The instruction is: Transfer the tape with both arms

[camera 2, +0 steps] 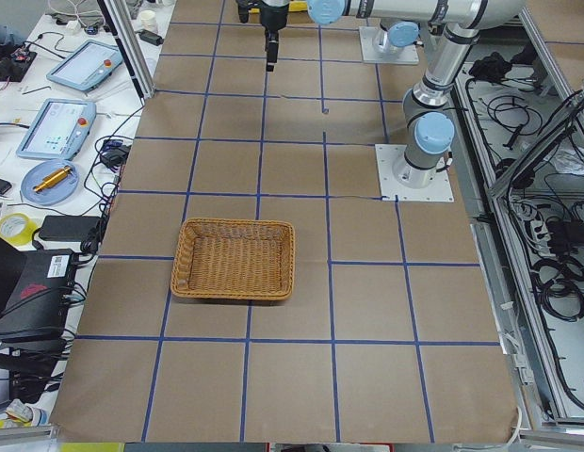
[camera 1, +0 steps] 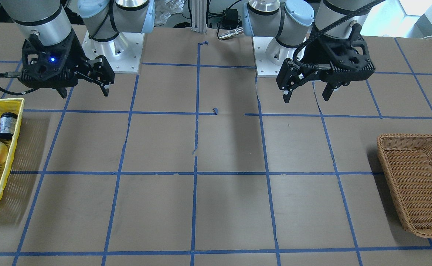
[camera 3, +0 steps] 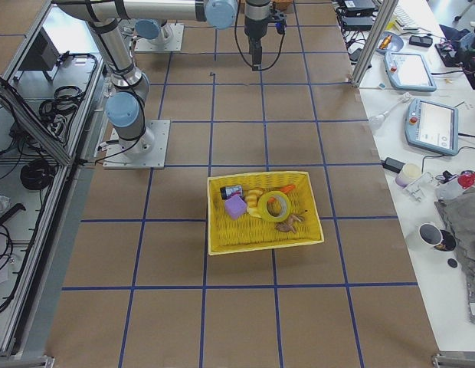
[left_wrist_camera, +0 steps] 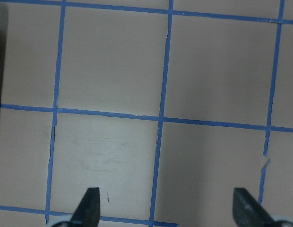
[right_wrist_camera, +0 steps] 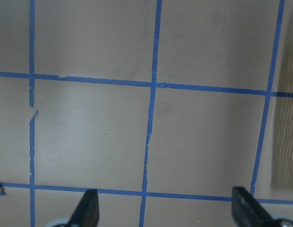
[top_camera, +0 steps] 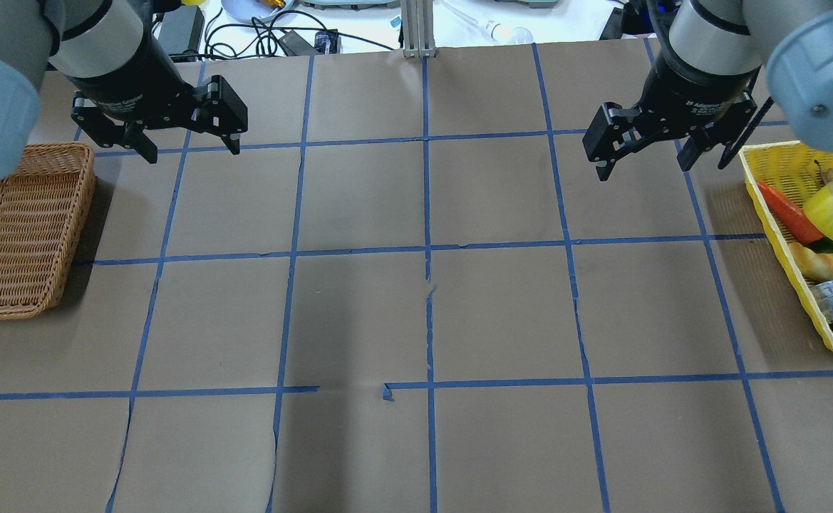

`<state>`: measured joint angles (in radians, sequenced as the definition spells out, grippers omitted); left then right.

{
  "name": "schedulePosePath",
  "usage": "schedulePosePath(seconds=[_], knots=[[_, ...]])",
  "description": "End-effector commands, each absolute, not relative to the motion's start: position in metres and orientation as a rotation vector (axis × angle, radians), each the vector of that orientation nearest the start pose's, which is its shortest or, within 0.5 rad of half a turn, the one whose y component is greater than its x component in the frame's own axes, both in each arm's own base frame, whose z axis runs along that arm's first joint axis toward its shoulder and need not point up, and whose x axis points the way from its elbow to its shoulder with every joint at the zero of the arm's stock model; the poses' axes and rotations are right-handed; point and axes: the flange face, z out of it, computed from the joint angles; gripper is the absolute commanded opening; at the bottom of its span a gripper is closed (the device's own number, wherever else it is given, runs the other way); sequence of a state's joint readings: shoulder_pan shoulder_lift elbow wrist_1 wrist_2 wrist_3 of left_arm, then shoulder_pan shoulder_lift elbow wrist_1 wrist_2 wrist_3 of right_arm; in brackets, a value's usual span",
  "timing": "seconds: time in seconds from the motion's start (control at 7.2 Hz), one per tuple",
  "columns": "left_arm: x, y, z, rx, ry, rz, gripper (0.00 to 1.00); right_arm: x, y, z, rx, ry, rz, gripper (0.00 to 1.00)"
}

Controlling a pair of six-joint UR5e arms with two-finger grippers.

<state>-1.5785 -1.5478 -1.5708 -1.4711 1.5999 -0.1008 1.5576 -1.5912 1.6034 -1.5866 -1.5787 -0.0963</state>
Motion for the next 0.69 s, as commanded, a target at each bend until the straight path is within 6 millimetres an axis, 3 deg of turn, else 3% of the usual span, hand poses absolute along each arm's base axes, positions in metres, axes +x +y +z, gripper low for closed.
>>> schedulePosePath(seconds=[0.0, 0.56], knots=[[-0.1342, -0.4924, 0.5098, -0.146, 3.11, -0.193, 1.0, 0.1264, -0.4848, 0.4871, -0.128, 3.149, -0.016, 1.0], [-0.1342, -0.4924, 0.5098, -0.146, 3.11, -0.193, 1.0, 0.1263, -0.4837, 0.4818, -0.128, 3.15, 0.001, 1.0]])
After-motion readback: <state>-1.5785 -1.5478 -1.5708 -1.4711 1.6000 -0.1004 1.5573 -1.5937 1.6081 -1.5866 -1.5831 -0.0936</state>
